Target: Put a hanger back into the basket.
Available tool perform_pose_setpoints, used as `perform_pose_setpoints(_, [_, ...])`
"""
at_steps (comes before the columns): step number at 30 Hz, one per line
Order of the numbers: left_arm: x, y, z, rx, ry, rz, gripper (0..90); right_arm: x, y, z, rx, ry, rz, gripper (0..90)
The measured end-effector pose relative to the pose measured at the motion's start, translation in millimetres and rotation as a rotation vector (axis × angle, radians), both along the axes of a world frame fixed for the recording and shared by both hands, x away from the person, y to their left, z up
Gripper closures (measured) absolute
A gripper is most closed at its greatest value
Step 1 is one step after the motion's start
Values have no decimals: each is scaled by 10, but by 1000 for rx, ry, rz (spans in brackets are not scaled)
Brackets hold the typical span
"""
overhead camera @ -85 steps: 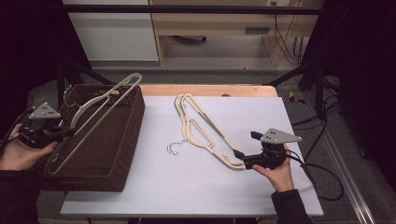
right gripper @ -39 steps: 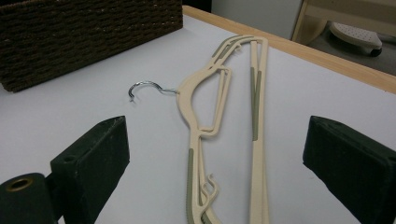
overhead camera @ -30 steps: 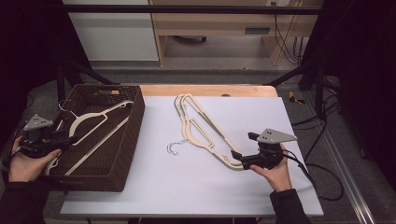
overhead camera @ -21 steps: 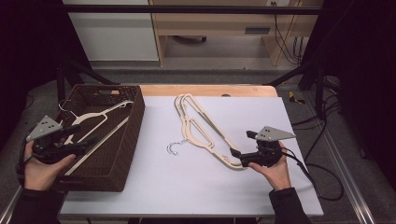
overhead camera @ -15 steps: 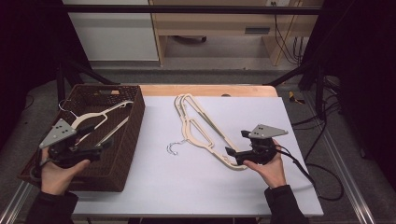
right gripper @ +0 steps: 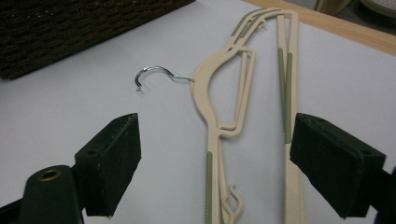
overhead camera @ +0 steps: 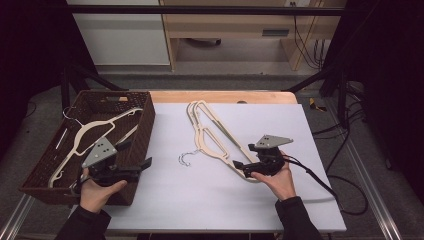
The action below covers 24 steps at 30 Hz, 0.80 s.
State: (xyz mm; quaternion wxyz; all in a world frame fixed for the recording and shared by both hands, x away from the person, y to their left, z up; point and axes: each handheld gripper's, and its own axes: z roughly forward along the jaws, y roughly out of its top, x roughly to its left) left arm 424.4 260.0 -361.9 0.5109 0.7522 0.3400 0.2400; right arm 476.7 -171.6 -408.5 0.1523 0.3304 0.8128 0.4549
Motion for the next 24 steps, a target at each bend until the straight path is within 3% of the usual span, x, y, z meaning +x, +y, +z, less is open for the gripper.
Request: perform_pose_setpoints(24, [-2, -154, -119, 36, 14, -39, 63, 223, 228, -427, -158, 104, -7, 231])
